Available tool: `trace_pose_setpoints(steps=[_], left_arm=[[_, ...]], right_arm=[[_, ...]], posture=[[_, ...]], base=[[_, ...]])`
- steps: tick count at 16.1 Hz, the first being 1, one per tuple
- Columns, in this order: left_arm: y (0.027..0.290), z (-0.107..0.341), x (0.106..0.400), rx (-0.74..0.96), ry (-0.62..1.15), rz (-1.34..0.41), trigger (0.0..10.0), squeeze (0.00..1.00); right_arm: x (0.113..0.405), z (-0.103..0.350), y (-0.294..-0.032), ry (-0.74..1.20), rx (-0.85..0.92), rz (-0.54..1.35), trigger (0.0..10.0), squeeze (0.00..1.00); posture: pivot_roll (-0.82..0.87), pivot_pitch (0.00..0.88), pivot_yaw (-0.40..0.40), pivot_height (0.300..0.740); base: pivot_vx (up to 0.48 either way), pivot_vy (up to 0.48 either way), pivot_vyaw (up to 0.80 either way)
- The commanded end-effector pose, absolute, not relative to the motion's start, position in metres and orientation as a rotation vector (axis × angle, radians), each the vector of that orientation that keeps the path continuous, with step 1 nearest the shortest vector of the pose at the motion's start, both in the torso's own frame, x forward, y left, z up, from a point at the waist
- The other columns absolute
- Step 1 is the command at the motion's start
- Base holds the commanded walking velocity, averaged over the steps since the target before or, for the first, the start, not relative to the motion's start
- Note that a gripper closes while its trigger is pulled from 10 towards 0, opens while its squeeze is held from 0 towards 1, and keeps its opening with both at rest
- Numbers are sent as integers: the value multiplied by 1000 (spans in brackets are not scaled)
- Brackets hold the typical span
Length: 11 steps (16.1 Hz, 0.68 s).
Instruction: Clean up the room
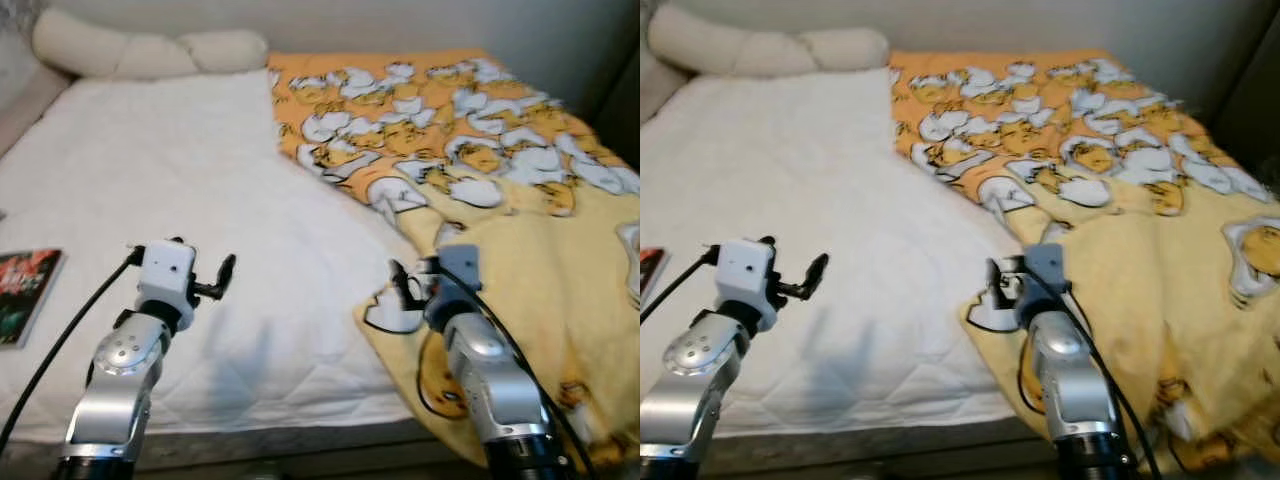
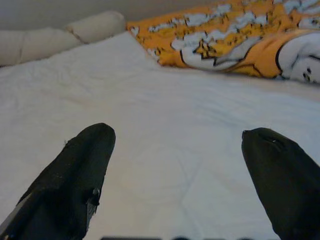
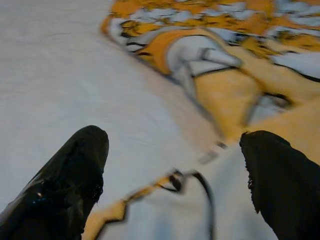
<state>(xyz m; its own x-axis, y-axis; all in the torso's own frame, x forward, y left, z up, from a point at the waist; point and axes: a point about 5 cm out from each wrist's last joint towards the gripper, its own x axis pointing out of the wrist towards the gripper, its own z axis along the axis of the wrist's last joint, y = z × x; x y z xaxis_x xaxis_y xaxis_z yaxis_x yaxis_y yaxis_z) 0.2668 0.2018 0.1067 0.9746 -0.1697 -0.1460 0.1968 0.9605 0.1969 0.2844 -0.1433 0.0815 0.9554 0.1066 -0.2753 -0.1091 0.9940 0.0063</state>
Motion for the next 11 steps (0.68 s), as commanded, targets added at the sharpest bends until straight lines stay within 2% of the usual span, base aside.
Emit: trace_pose_setpoints(steps=[1,2,5,10,11], left_arm=[[195,106,267,212,130,-223,10000,0],[196,106,267,217,134,-222,10000,0],[196,104,266,235,159,-248,10000,0],[188,98,260,316,253,-533,10000,0],[187,97,257,337,282,-608,10000,0]], right_arm=[[283,79,-152,296,-26,96,10000,784],[285,80,-151,294,-46,128,10000,800],[288,78,-147,314,-69,206,10000,1000],[308,48,-132,530,-167,377,10000,1000],[311,40,-126,576,-189,415,10000,522]], posture=[[150,0,20,740],[153,0,18,740],[158,0,16,740],[173,0,16,740],[180,0,18,740]], base=[[0,0,0],[0,0,0],[0,0,0],[0,0,0],[0,0,0]])
